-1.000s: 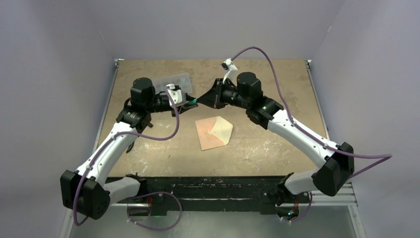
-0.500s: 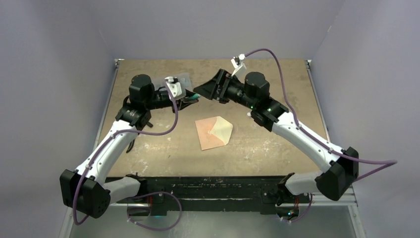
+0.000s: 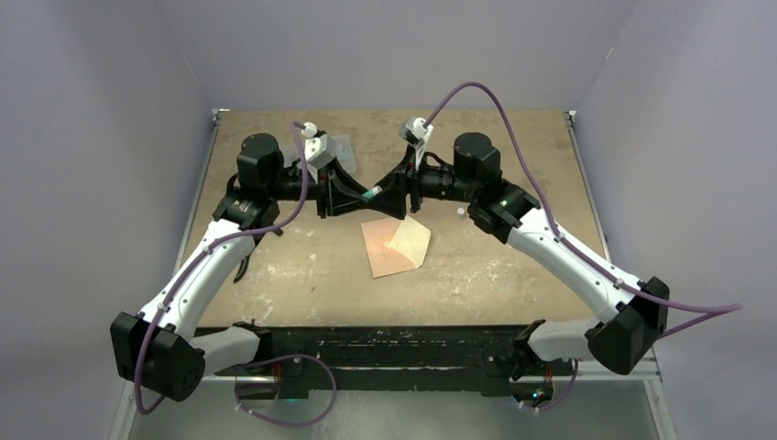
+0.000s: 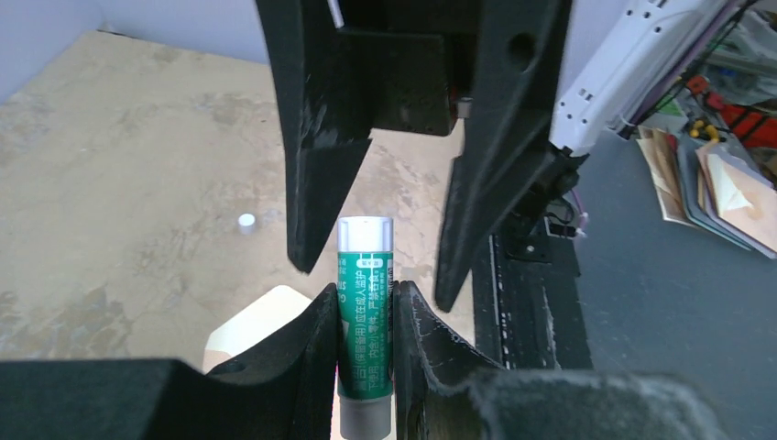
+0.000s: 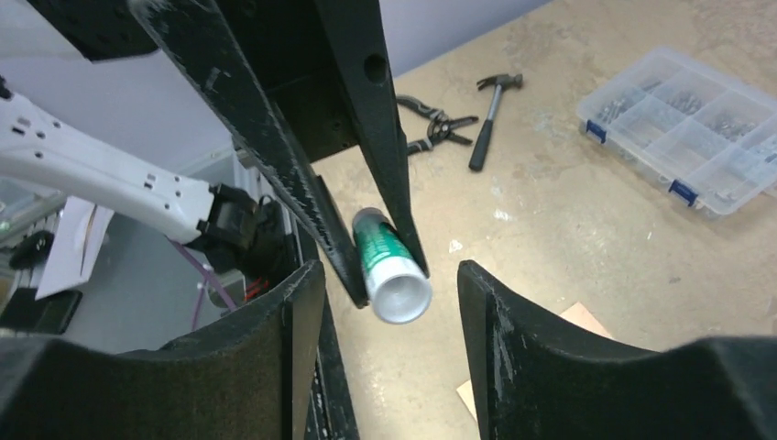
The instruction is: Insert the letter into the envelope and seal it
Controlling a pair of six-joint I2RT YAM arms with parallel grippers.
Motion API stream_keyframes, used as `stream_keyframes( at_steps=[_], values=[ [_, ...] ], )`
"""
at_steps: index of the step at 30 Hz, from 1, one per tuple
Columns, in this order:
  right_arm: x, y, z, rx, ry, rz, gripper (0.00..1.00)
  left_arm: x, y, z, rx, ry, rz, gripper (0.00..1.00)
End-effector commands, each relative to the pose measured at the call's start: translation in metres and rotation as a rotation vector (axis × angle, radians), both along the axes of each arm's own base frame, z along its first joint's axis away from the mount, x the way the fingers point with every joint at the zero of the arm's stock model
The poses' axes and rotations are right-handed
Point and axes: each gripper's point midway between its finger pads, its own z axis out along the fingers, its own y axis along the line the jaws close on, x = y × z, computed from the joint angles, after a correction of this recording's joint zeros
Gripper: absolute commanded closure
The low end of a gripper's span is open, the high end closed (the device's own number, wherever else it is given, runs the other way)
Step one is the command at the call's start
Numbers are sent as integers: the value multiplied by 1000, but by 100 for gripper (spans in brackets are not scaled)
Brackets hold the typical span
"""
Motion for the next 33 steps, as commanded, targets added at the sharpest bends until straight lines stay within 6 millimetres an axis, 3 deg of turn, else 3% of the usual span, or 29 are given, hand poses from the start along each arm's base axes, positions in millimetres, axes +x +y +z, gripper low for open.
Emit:
stream_keyframes(
  at_steps=[1,3,8,9,12,14,16,18,21,24,25,28,29,31,33],
  values=[
    [-8,1,16,11,-46,78,49,-15,-1,15,-11,-14,-94,100],
    [-12,1,22,34,-41,94,57,-14,-2,14,-5,-17,-102,100],
    [-13,3,26,74,4,92,65,-12,-2,7,13,-41,-118,100],
    [-12,3,26,79,13,88,64,-12,-2,6,16,-45,-119,100],
    [-3,-1,31,88,38,34,47,-11,-1,1,35,-61,-123,100],
    [0,-3,31,89,57,19,45,-9,-1,0,38,-63,-117,100],
    [4,-1,27,76,91,9,52,-8,-1,-1,39,-60,-120,100],
    [11,2,15,40,139,-7,66,-6,-2,-3,43,-58,-113,100],
    [10,3,7,24,165,3,74,-4,-1,-5,47,-57,-102,100],
    [9,4,2,15,184,12,75,-3,-1,-4,47,-67,-90,100],
    [9,4,1,12,188,13,73,0,-1,-2,46,-76,-78,100],
    [11,3,-1,1,192,-2,51,3,-1,0,45,-84,-61,100],
    [13,2,-1,-2,187,-14,48,4,-1,0,45,-86,-58,100],
    [14,-2,-3,-6,190,-26,46,5,-1,0,47,-88,-54,100],
    [17,-8,-5,-5,204,-43,54,4,-1,-1,49,-89,-53,100]
  ],
)
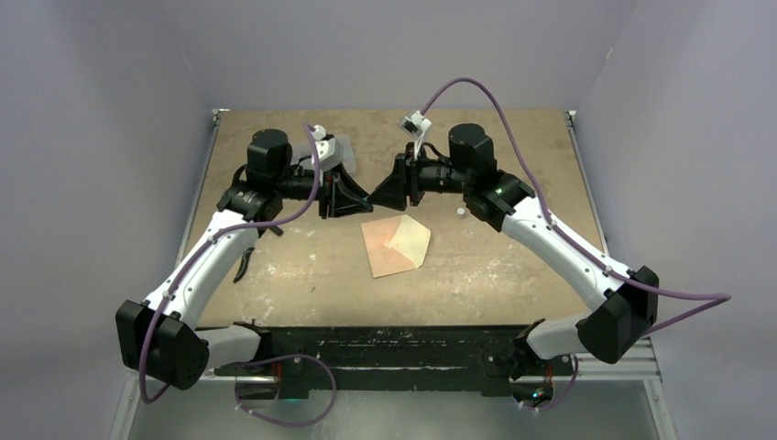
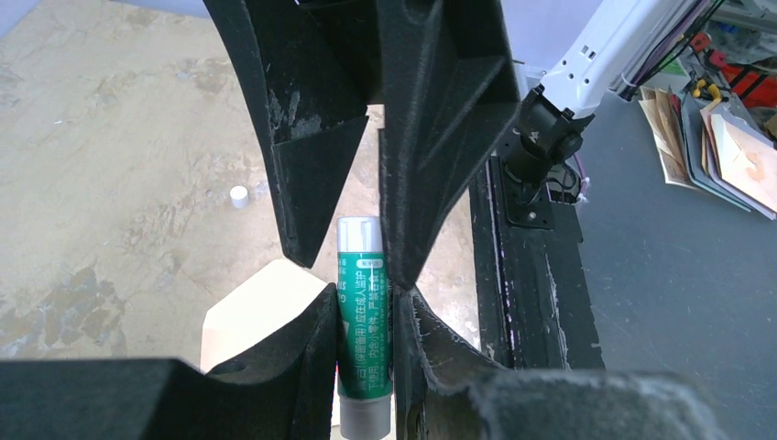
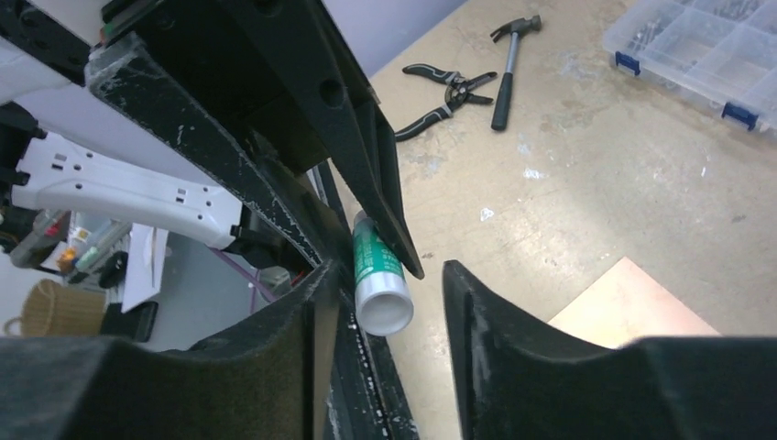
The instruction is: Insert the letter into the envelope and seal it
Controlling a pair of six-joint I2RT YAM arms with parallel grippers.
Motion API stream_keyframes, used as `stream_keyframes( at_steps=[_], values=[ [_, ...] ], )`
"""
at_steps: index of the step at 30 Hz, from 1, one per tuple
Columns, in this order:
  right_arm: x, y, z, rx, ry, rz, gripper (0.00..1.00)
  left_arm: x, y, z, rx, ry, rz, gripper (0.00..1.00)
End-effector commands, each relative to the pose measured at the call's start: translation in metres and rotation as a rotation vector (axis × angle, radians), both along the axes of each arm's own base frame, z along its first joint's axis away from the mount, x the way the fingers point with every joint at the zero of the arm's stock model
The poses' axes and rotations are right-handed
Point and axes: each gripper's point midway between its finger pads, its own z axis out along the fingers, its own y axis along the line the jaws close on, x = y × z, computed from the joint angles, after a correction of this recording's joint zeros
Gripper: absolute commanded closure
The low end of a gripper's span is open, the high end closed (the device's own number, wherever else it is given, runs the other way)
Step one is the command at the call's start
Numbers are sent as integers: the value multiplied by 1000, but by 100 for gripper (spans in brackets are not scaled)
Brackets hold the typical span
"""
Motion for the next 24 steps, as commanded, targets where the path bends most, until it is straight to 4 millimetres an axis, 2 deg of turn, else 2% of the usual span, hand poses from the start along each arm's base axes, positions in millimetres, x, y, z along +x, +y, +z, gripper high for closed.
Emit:
stream_keyframes(
  at_steps=[1,3,7,10,12,14,17,19,22,24],
  values=[
    [6,-11,13,17,-9,-40,63,3,0,20,-24,-98,1,100],
    [6,-12,9,11,17,-51,78,5,-1,21,-26,-106,3,100],
    [10,-12,8,39,74,-99,100,6,-1,21,-26,-124,10,100],
    [13,-7,8,106,183,-142,100,15,1,21,-23,-208,54,100],
    [20,-5,4,141,291,-203,100,22,6,17,-1,-345,84,100],
    [28,0,-3,170,428,-261,100,35,15,10,50,-565,132,100],
    [30,9,-12,185,617,-286,100,61,26,18,64,-775,276,100],
    [36,13,-13,218,711,-321,100,71,30,18,101,-841,305,100],
    [31,16,-17,258,923,-352,100,79,34,17,143,-901,326,100],
    [33,13,-10,319,962,-383,100,85,37,10,179,-892,335,100]
  ],
)
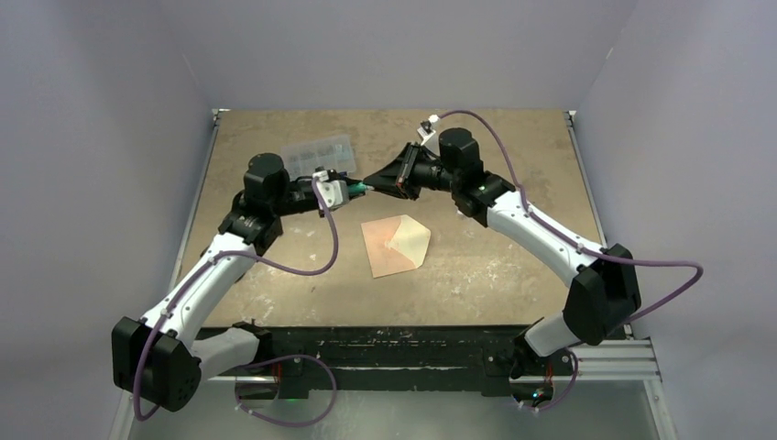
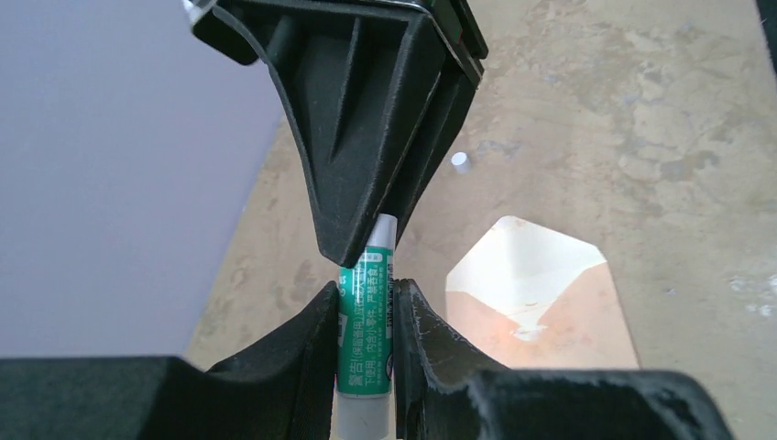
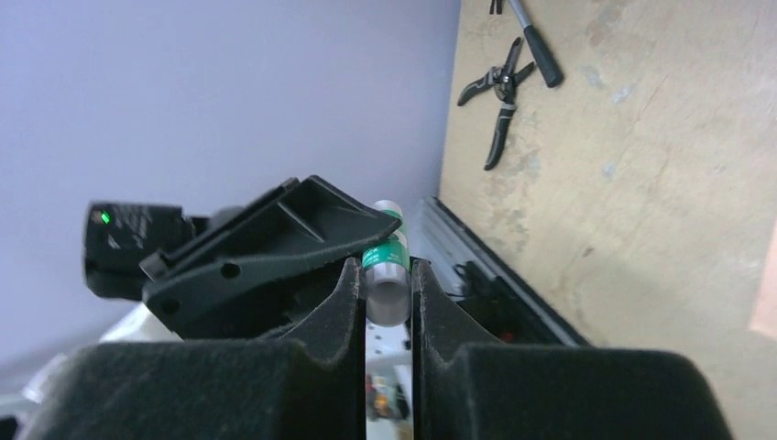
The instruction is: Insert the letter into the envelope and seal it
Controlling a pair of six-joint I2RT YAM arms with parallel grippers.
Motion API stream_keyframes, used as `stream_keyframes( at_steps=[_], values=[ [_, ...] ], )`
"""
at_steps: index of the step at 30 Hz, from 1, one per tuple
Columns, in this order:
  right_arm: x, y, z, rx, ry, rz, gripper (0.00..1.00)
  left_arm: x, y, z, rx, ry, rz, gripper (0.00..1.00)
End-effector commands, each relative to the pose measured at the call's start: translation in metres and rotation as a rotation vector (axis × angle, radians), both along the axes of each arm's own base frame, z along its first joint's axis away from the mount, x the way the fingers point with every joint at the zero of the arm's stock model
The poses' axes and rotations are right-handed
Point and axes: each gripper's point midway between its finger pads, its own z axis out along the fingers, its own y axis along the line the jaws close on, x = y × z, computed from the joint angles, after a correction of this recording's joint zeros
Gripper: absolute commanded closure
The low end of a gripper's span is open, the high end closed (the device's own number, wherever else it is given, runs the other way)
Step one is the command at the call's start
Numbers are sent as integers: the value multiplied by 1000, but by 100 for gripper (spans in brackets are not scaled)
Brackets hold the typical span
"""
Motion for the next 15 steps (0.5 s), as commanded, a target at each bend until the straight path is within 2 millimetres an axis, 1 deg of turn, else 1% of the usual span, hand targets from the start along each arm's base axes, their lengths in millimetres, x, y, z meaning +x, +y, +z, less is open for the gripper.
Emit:
stream_keyframes(
  at_steps=[1,2,3,4,5,6,8,9,10,11,12,13,15],
  values=[
    [-1,-4,29,141,181,-118,100,35,15,33,47,-245,130,100],
    [5,-7,39,126,85,-135,86,37,15,32,39,-196,142,100],
    [9,-8,52,109,-35,-129,65,37,14,34,16,-131,154,100],
    [9,-8,63,86,-166,-97,47,38,12,38,-23,-58,167,100],
    [6,-10,65,38,-274,-52,32,35,8,41,-76,27,168,100],
    [3,-14,64,-12,-359,-23,22,28,3,44,-115,101,144,100],
    [-3,-24,58,-86,-525,5,13,11,-7,51,-189,220,77,100],
    [-6,-29,57,-101,-604,19,11,5,-9,55,-221,272,62,100],
    [-14,-32,57,-107,-687,49,10,-1,-10,58,-258,342,59,100],
    [-22,-34,52,-115,-749,92,10,-4,-11,61,-290,400,61,100],
    [-28,-36,53,-121,-806,119,10,-7,-12,62,-310,452,64,100],
    [-32,-37,56,-124,-843,138,10,-9,-13,62,-318,499,67,100],
    [-34,-39,60,-140,-878,148,12,-18,-16,60,-307,571,28,100]
  ],
)
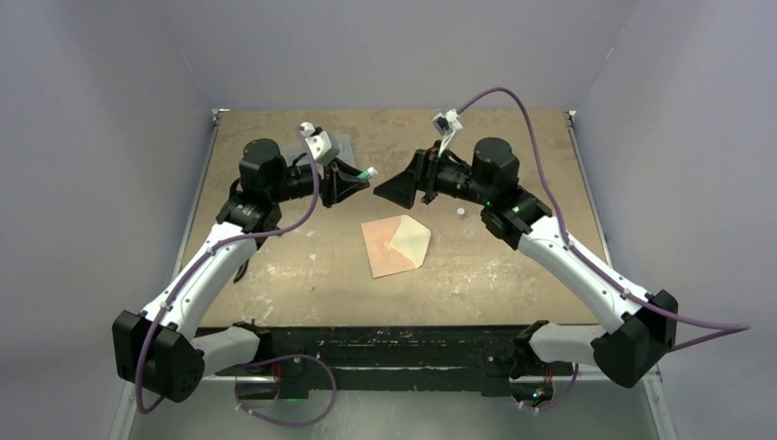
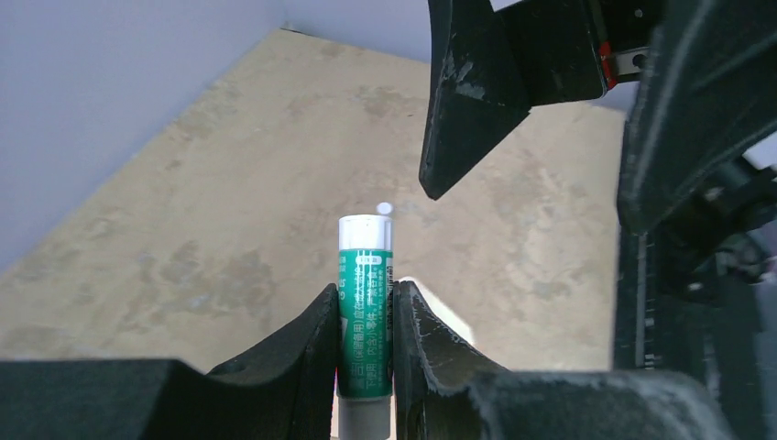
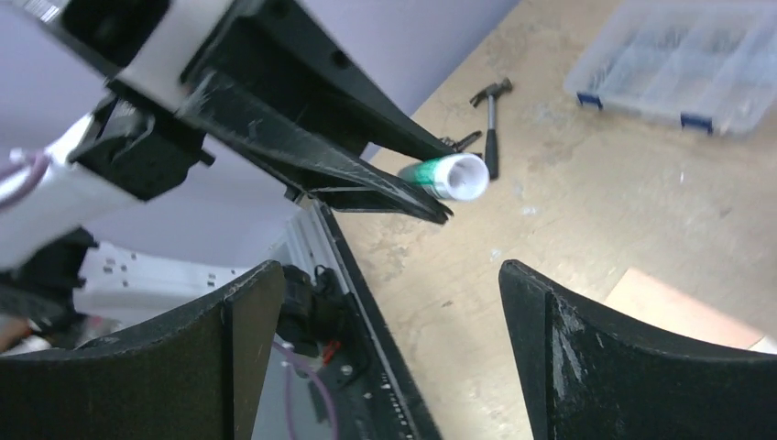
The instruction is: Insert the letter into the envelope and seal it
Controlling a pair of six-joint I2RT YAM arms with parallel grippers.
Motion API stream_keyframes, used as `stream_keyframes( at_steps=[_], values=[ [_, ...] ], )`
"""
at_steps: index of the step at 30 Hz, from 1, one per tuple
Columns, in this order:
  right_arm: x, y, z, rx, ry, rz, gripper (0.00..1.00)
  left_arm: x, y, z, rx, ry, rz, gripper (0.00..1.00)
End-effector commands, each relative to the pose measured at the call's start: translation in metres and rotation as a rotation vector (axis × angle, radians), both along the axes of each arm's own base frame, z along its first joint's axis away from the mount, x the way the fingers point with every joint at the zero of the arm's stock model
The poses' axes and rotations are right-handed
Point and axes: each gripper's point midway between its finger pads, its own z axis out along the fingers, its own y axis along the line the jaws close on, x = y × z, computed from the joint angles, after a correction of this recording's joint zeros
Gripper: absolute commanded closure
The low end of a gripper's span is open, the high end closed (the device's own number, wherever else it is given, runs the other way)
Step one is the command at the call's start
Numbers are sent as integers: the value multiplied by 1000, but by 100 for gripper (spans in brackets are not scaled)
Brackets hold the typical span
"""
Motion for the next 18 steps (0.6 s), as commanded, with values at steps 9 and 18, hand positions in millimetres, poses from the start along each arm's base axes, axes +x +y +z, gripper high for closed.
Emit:
stream_keyframes(
  at_steps=[9,18],
  values=[
    [8,0,10,-139,-226,81,33,-50,-17,40,-140,248,-233,100],
    [-6,7,25,-42,-205,145,54,-53,-19,32,-116,226,-281,100]
  ],
)
